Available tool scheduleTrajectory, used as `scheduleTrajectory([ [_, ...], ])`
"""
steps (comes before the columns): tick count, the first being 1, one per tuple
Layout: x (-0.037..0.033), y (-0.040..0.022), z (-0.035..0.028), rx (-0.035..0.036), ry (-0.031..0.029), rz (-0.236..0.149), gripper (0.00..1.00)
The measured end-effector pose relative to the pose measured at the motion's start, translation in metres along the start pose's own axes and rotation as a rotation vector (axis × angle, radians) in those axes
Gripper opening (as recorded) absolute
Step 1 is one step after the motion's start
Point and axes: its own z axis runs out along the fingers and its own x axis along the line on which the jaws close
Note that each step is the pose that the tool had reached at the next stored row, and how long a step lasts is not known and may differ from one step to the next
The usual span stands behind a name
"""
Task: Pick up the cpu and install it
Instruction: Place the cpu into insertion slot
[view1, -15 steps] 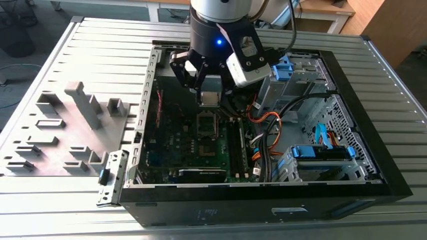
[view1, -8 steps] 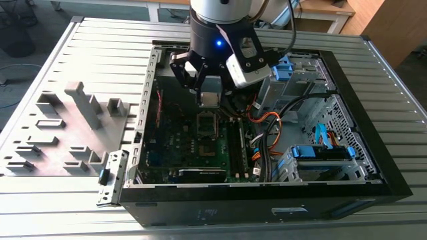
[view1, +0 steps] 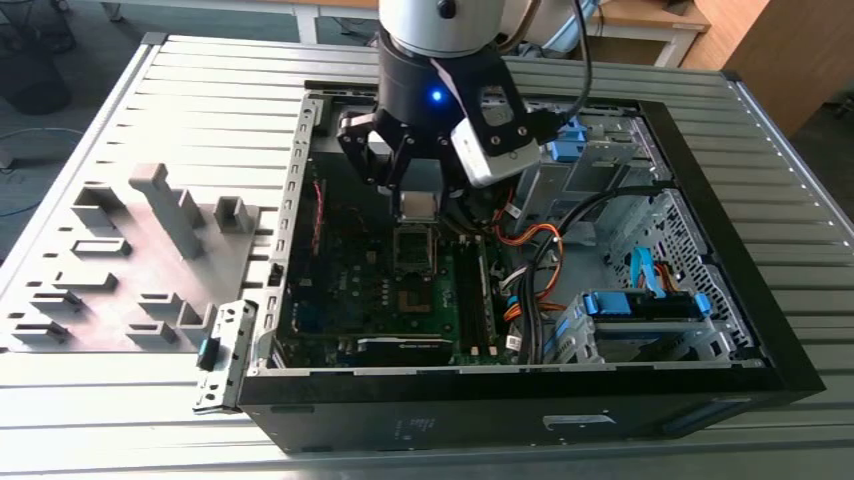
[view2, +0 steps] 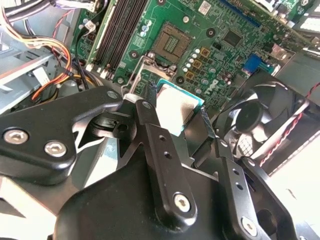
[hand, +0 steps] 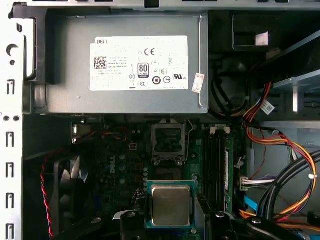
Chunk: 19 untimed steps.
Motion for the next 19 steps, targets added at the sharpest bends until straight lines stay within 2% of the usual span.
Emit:
scheduleTrajectory([
  [13, 0.0011, -0.0028, 0.0219, 0.0012, -0.0001, 0.0, 0.47],
  [19, 0.0023, -0.0029, 0.0302, 0.0085, -0.0002, 0.0, 0.47],
])
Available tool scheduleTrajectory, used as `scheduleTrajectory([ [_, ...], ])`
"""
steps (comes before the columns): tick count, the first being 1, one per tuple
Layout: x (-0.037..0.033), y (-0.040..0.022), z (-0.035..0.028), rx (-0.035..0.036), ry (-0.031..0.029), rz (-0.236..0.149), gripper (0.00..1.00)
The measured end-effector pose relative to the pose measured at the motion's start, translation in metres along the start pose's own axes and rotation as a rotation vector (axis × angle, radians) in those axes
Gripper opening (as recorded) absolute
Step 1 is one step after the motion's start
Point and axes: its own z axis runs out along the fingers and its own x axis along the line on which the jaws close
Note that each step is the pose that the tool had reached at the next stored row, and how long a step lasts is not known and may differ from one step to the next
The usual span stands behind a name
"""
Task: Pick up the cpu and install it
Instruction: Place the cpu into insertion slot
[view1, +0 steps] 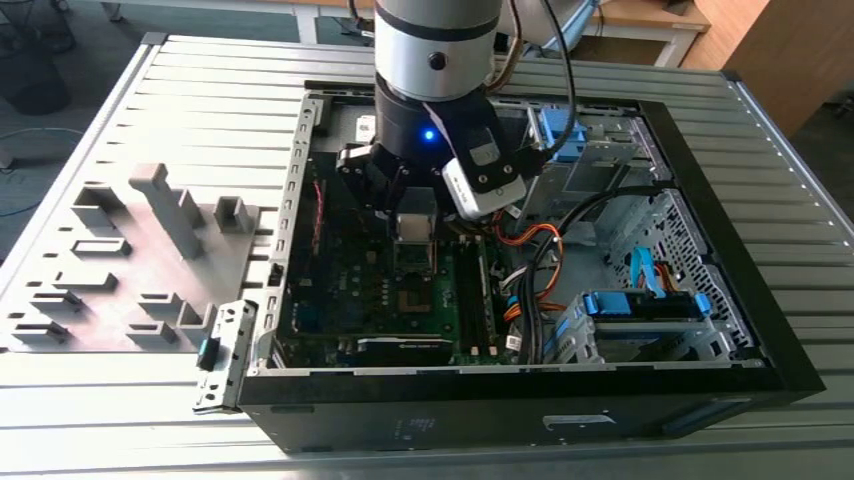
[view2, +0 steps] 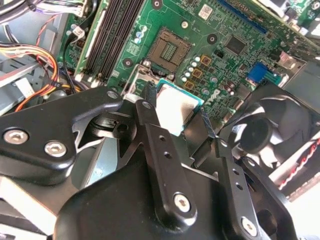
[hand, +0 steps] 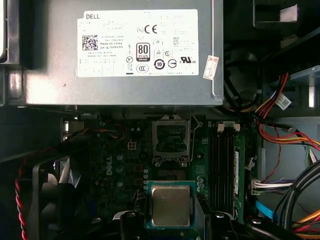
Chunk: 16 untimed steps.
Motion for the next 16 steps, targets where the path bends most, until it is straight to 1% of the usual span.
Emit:
scheduleTrajectory([
  [3, 0.0004, 0.0, 0.0045, 0.0058, -0.0001, 0.0, 0.47],
  [8, 0.0008, 0.0, 0.0125, 0.0133, -0.0003, 0.0, 0.47],
  [12, 0.0011, -0.0001, 0.0184, 0.0225, -0.0004, 0.0, 0.47],
  [16, 0.0012, -0.0001, 0.0253, 0.0291, -0.0005, 0.0, 0.47],
])
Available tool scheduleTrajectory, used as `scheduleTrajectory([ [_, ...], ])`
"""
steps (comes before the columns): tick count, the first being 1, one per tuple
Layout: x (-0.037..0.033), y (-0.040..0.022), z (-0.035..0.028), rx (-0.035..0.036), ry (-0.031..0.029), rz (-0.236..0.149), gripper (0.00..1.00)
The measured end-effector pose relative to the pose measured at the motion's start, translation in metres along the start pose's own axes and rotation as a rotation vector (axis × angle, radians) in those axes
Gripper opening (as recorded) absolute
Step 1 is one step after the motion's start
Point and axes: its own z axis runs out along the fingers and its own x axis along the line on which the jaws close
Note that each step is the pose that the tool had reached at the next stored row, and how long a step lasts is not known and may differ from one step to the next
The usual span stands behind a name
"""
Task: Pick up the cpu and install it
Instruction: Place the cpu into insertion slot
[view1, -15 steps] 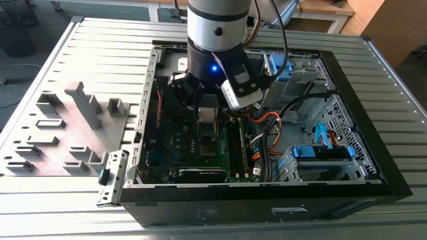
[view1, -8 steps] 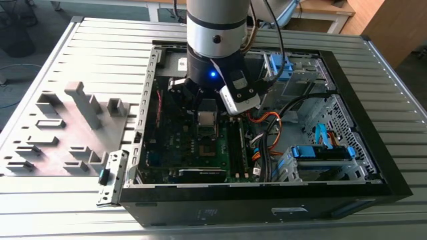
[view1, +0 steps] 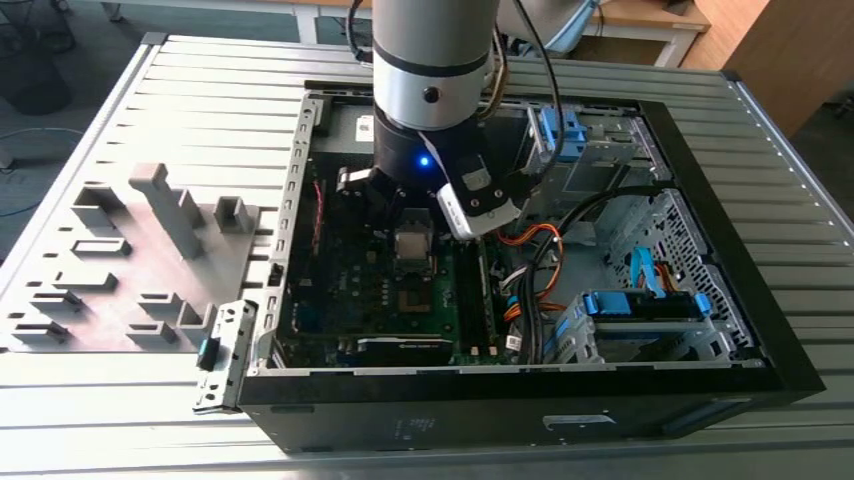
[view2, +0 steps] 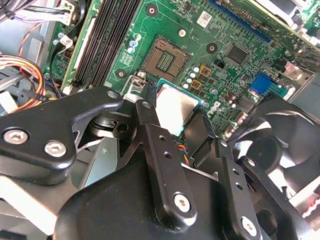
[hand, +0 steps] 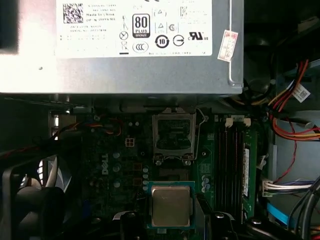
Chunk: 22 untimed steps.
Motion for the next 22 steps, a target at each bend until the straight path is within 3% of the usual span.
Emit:
scheduleTrajectory([
  [13, 0.0, 0.0007, 0.023, 0.0081, 0.001, 0.0, 0.47],
  [22, 0.0, 0.0008, 0.0263, 0.0098, 0.0014, 0.014, 0.47],
])
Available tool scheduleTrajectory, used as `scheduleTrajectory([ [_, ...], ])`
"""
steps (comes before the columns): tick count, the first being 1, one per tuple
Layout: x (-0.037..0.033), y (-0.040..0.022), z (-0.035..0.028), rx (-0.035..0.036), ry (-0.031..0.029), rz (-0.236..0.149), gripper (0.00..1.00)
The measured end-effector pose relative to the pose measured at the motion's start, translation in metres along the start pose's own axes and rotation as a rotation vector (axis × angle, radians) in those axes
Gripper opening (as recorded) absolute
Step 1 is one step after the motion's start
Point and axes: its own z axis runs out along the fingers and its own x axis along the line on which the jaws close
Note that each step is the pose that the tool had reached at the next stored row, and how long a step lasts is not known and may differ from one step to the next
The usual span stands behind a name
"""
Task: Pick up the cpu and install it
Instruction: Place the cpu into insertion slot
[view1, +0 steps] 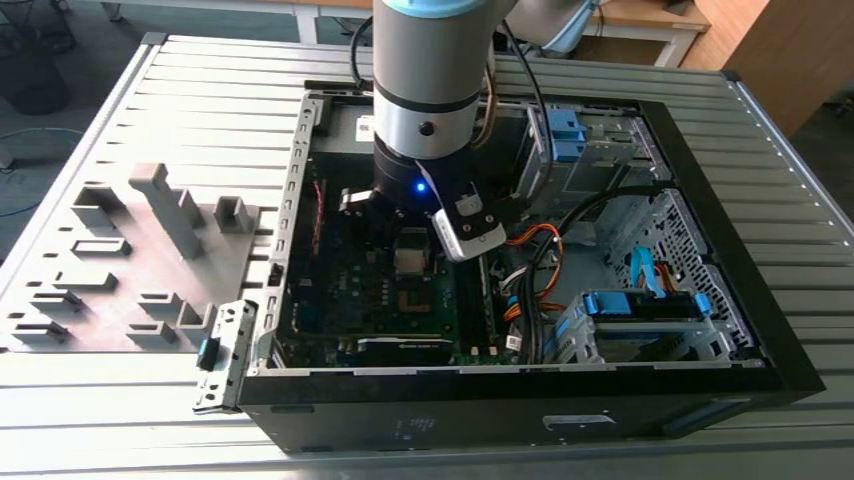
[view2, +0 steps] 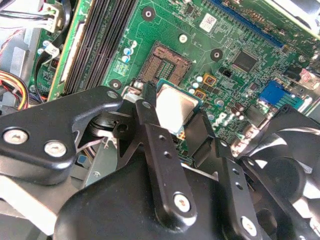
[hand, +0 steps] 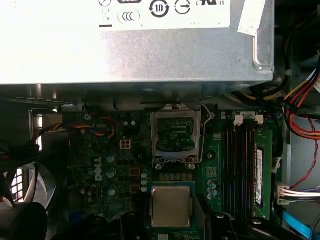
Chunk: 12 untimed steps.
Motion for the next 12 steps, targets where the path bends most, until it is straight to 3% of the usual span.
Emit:
scheduleTrajectory([
  [12, 0.0, 0.0, 0.0014, 0.0003, -0.0002, 0.0, 0.47],
])
